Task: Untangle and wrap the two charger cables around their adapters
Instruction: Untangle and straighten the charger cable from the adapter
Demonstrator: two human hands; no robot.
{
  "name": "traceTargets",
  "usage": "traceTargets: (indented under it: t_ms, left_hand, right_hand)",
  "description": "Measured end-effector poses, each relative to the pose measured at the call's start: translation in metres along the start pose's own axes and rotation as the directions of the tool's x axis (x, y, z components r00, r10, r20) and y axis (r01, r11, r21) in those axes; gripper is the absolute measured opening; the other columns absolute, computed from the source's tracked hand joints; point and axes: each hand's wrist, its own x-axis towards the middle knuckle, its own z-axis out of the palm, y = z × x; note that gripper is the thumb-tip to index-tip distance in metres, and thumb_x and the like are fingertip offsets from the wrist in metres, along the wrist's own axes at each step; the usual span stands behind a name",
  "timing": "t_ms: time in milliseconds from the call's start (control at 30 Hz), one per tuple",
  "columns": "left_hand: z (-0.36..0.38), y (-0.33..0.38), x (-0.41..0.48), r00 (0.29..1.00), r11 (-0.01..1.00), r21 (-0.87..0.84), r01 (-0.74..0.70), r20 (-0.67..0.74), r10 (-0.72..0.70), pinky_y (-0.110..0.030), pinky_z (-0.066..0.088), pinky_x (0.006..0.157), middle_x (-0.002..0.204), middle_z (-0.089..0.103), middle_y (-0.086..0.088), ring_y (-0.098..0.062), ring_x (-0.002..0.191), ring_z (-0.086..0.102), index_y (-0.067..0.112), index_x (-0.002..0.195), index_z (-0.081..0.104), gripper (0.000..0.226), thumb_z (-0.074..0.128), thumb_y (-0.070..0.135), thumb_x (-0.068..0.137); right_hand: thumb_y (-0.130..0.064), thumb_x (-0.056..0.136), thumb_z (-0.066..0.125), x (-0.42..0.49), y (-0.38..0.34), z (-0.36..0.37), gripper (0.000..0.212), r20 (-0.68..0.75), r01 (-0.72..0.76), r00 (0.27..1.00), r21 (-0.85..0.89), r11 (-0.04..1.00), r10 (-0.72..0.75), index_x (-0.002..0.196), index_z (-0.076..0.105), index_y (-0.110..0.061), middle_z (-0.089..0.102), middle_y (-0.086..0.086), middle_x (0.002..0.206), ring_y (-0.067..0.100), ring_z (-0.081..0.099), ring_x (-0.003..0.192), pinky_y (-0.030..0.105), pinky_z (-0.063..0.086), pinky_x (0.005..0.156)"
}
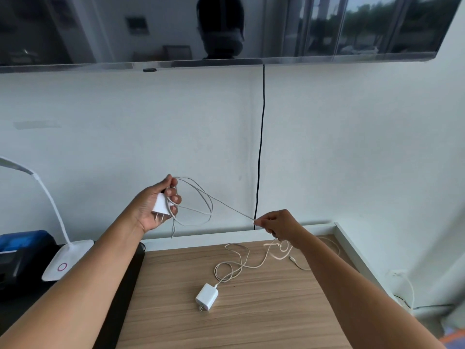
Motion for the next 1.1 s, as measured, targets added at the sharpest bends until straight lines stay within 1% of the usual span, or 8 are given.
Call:
traceTargets:
  t_ms: [267, 367, 467, 633, 733, 833, 967, 1100]
  left_hand:
    - [-0.006, 0.01, 0.011, 0.938, 0.972, -0.147, -0.184, -0.321, 0.129, -0.016, 0.041, 0.049, 0.05, 0.051, 0.01, -0.008, 0.048, 0.051, 0.021, 0.079, 0.061, 0.024, 0.053, 0.033, 0.098]
    - [-0.006, 0.005, 0.015, 0.87, 0.933, -0.207, -0.294, -0.463, 0.172, -0.018, 0.043, 0.049, 0.051, 0.055, 0.009, -0.01, 0.053, 0.05, 0.021, 0.078, 0.061, 0.026, 0.052, 0.032, 0.1]
    - [-0.001, 0.0, 0.012, 0.815, 0.937, -0.07, -0.343, -0.517, 0.26, -0.024, 0.044, 0.05, 0.053, 0.057, 0.006, -0.012, 0.053, 0.053, 0.018, 0.082, 0.063, 0.022, 0.054, 0.028, 0.099]
    - [0.022, -0.021, 0.003, 0.856, 0.881, 0.381, -0.28, -0.315, 0.409, -0.022, 0.046, 0.043, 0.05, 0.059, -0.002, -0.015, 0.043, 0.055, 0.01, 0.09, 0.069, 0.017, 0.059, 0.021, 0.096]
    - [0.033, -0.037, 0.004, 0.897, 0.839, 0.492, -0.234, -0.224, 0.382, -0.028, 0.051, 0.05, 0.054, 0.061, -0.005, -0.022, 0.052, 0.057, 0.007, 0.094, 0.07, 0.017, 0.059, 0.019, 0.096]
    - [0.041, -0.05, 0.004, 0.932, 0.781, 0.592, -0.197, -0.133, 0.336, -0.03, 0.054, 0.063, 0.061, 0.069, -0.006, -0.025, 0.061, 0.064, 0.008, 0.093, 0.073, 0.018, 0.06, 0.021, 0.095]
    - [0.051, -0.062, 0.001, 0.987, 0.756, 0.647, -0.096, -0.038, 0.158, -0.027, 0.053, 0.065, 0.077, 0.075, -0.016, -0.021, 0.058, 0.065, 0.008, 0.092, 0.073, 0.021, 0.061, 0.025, 0.095]
    - [0.051, -0.067, -0.001, 0.999, 0.728, 0.684, -0.038, 0.022, 0.032, -0.031, 0.05, 0.06, 0.072, 0.072, -0.016, -0.021, 0.054, 0.061, 0.002, 0.097, 0.071, 0.026, 0.058, 0.025, 0.097]
  right_hand:
    - [-0.01, 0.081, 0.071, 0.0, 0.001, 0.008, 0.011, -0.005, 0.063, 0.998, -0.013, 0.998, -0.063, 0.076, 0.063, -0.006, 0.067, 0.009, 0.063, 0.02, 0.062, 0.05, 0.019, 0.046, 0.048]
    - [-0.015, 0.081, 0.068, 0.002, -0.002, 0.015, 0.006, -0.048, 0.08, 0.995, -0.143, 0.986, -0.088, 0.078, 0.067, -0.01, 0.068, 0.003, 0.059, 0.017, 0.062, 0.047, 0.025, 0.05, 0.056]
    - [-0.027, 0.082, 0.066, 0.001, -0.007, 0.021, 0.009, -0.031, 0.14, 0.986, -0.366, 0.92, -0.162, 0.074, 0.07, -0.026, 0.063, -0.008, 0.06, 0.007, 0.059, 0.052, 0.023, 0.047, 0.058]
    - [-0.022, 0.079, 0.062, -0.017, -0.034, 0.036, 0.016, 0.292, 0.246, 0.949, -0.456, 0.855, -0.118, 0.072, 0.075, -0.026, 0.065, -0.007, 0.066, 0.005, 0.051, 0.062, 0.023, 0.042, 0.065]
    - [-0.02, 0.079, 0.059, -0.03, -0.055, 0.044, 0.018, 0.439, 0.299, 0.891, -0.38, 0.875, -0.114, 0.072, 0.076, -0.022, 0.069, -0.011, 0.074, 0.005, 0.053, 0.07, 0.022, 0.042, 0.071]
    - [-0.015, 0.084, 0.052, -0.037, -0.073, 0.045, 0.024, 0.51, 0.36, 0.848, -0.348, 0.865, -0.147, 0.076, 0.074, -0.02, 0.06, -0.011, 0.066, 0.009, 0.052, 0.067, 0.02, 0.043, 0.067]
    - [-0.014, 0.089, 0.048, -0.035, -0.082, 0.037, 0.025, 0.414, 0.356, 0.883, -0.287, 0.889, -0.22, 0.082, 0.072, -0.014, 0.056, -0.002, 0.064, 0.012, 0.052, 0.062, 0.025, 0.043, 0.063]
    - [-0.032, 0.088, 0.062, -0.026, -0.079, 0.029, 0.024, 0.204, 0.306, 0.946, -0.31, 0.9, -0.252, 0.071, 0.07, -0.017, 0.056, -0.003, 0.056, 0.011, 0.049, 0.051, 0.026, 0.044, 0.056]
